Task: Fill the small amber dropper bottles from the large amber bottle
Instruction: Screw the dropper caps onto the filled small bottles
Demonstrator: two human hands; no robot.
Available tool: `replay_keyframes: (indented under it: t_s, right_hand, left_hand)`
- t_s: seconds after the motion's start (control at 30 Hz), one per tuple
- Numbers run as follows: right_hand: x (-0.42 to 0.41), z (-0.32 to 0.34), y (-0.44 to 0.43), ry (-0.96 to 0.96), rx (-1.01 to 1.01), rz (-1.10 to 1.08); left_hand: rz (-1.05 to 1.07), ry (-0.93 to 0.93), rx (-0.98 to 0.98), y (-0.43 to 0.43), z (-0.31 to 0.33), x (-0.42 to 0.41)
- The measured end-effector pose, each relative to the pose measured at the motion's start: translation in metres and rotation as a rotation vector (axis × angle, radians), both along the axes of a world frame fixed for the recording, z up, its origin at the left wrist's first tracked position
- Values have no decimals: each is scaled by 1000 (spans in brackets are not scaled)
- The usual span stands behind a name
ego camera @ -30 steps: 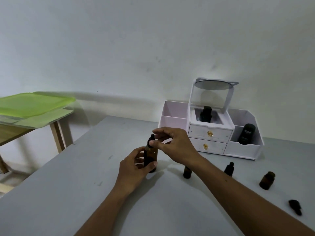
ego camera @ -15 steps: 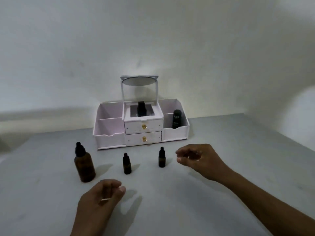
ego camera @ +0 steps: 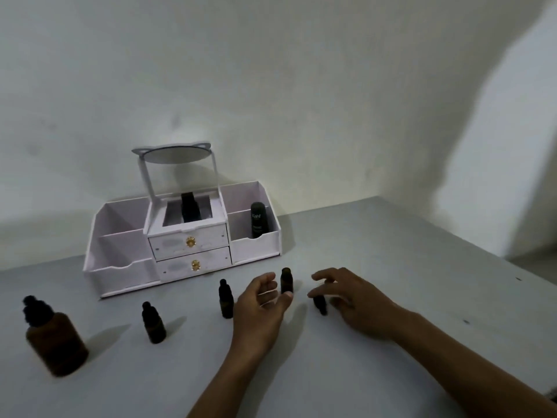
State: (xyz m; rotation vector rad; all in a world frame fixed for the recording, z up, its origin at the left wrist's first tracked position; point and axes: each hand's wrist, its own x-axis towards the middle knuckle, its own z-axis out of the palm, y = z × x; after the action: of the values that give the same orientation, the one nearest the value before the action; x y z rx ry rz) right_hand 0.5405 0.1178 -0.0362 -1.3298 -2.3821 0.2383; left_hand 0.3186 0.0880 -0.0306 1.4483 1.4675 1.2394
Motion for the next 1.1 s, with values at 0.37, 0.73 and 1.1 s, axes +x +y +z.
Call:
replay_keyframes:
  t_s: [0.37, 0.73, 1.1]
  right_hand:
    - [-1, 27, 32, 675, 183, -176]
    - [-78, 21, 43, 1154, 75, -238]
    - [-69, 14, 38, 913, 81, -211]
  left_hand:
    - [13, -17, 30, 39, -11, 11]
    - [28, 26, 37, 44, -17, 13]
    - [23, 92, 79, 45, -18, 14]
